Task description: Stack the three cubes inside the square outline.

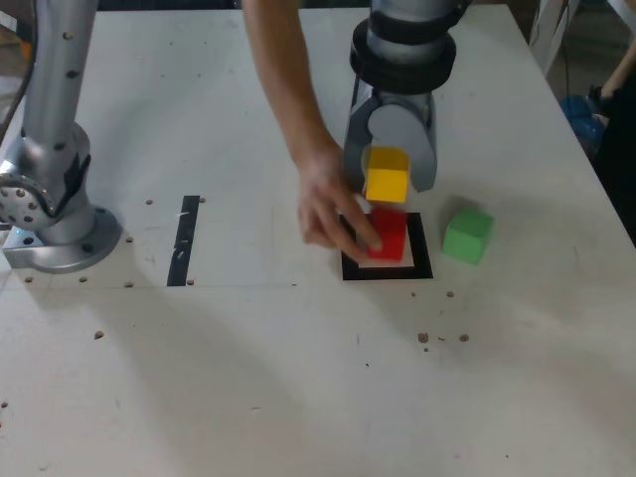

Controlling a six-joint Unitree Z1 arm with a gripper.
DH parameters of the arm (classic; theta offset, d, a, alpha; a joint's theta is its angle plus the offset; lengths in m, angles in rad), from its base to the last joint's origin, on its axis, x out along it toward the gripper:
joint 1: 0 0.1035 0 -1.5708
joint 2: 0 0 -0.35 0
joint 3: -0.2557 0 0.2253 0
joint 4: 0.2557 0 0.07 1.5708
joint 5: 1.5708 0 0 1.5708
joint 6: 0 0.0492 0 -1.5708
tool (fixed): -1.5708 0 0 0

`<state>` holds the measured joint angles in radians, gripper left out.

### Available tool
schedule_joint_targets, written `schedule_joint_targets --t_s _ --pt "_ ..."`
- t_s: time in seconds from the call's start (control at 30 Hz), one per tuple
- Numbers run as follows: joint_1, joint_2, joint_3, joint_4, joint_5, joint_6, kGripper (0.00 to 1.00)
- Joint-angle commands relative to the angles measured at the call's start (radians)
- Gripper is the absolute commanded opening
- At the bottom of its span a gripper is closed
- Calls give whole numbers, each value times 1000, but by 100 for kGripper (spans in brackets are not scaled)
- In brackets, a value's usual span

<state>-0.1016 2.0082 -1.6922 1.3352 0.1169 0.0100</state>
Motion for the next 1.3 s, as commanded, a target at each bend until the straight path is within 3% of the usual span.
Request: schedule_joint_targets --t_s 0.0,0.53,0.87,1.27 --pt "-1 13 11 -12 -4 -4 15" --pt "13 37 59 -57 -10 7 15" --pt "54 -9 144 -77 -4 10 15" --pt "234 -57 428 -313 -41 90 15"
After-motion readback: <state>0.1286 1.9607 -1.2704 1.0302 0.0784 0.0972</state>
